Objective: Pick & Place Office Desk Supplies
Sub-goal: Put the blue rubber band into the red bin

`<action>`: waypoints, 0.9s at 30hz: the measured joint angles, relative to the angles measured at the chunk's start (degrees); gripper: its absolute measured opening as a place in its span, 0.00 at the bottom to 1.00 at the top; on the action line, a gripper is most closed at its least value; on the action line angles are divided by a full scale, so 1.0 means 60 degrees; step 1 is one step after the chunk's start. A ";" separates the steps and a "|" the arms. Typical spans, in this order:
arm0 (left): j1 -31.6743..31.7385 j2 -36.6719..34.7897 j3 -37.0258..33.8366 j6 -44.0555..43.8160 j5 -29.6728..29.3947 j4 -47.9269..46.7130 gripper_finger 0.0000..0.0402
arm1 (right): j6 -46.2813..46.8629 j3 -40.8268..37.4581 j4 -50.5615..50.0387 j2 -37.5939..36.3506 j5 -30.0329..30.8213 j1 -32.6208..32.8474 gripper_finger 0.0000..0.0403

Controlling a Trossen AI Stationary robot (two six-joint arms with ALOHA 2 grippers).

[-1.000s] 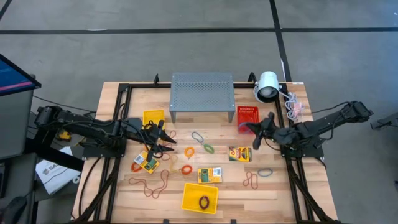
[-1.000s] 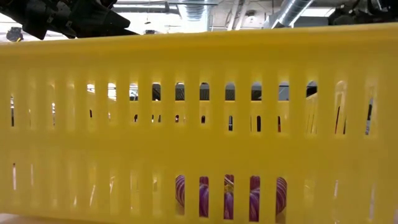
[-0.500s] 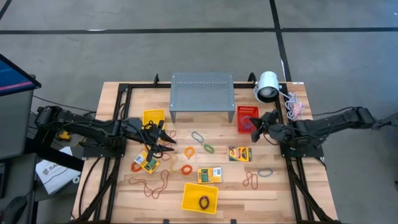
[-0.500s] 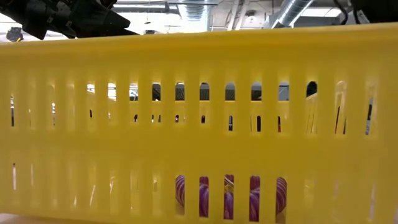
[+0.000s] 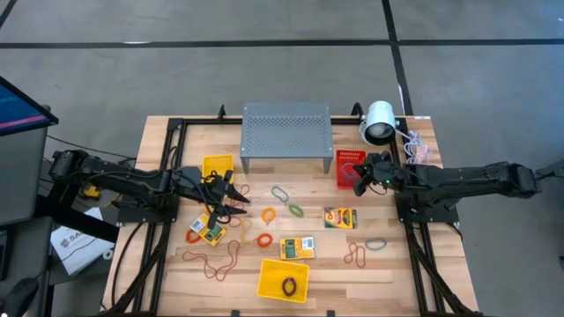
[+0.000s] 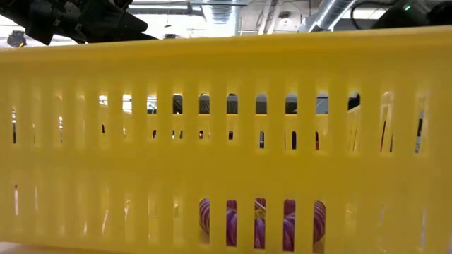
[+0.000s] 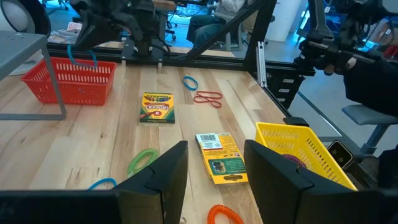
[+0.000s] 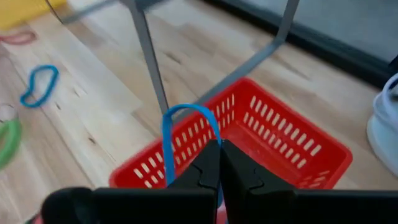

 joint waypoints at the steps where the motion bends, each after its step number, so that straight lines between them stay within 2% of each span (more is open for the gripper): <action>1: -0.0001 0.0000 0.0000 0.0000 0.0003 0.0000 0.39 | -0.0022 0.0011 -0.0008 0.0167 -0.0151 -0.0150 0.00; 18: -0.0003 0.0000 0.0000 0.0007 -0.0001 0.0004 0.39 | -0.1011 0.1096 -0.0337 0.3410 -0.1630 -0.1645 0.00; 27: -0.0001 0.0000 0.0000 0.0011 -0.0001 -0.0009 0.39 | -0.1076 0.1424 -0.0506 0.4739 -0.1883 -0.1768 0.01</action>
